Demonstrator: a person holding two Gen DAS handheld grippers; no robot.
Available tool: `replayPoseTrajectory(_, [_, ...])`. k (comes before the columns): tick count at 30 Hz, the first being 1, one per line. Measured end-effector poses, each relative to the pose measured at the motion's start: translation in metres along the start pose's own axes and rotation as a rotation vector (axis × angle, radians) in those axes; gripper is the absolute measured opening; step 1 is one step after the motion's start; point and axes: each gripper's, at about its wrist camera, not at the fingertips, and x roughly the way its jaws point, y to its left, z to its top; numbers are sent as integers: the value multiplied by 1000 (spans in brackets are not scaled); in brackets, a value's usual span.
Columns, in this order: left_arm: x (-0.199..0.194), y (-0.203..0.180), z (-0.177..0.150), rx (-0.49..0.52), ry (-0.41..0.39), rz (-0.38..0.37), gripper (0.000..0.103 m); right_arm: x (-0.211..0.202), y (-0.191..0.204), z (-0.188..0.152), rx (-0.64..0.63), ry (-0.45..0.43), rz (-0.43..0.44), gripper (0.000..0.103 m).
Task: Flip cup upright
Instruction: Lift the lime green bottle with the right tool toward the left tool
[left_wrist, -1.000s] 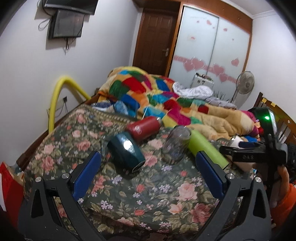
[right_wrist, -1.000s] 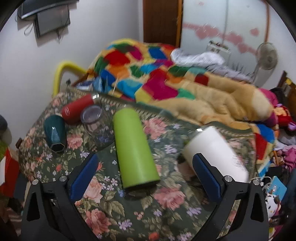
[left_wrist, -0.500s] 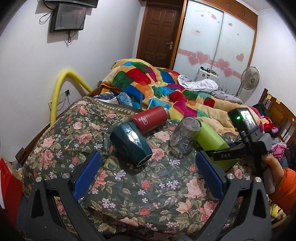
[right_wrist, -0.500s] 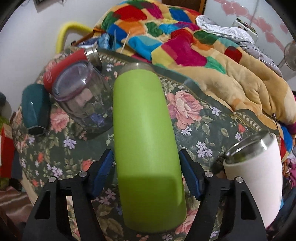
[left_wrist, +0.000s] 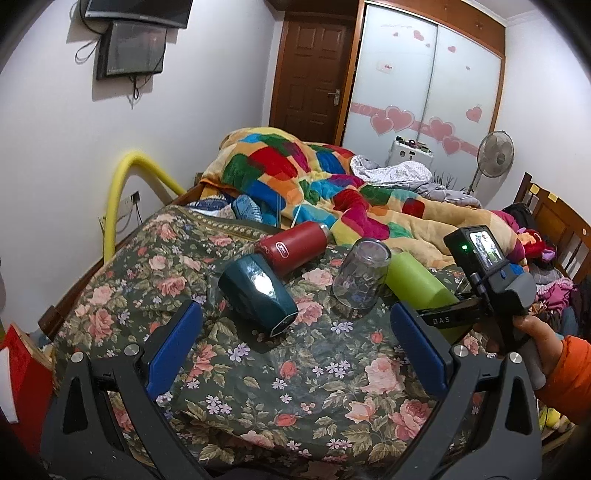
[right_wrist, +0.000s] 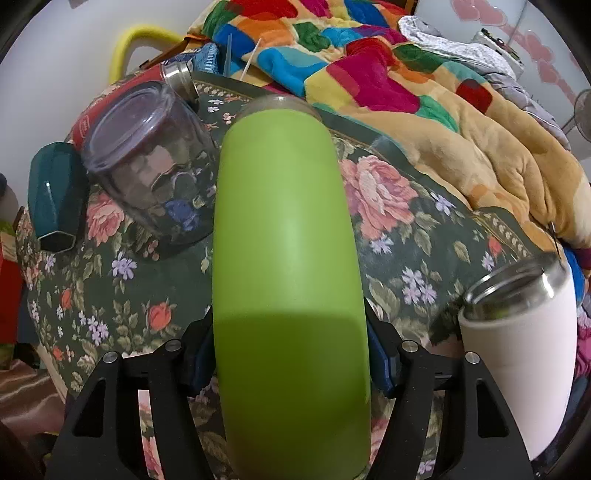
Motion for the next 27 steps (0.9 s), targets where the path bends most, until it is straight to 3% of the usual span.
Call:
replayPoseTrajectory(13, [-39,-16,4,31,-64,-4,103,-50,-4,-26,41,-81,29,62])
replayPoseTrajectory(27, [-73,-24,1,51,-111,-14,103,-118,23,-59,6,-261,41,62])
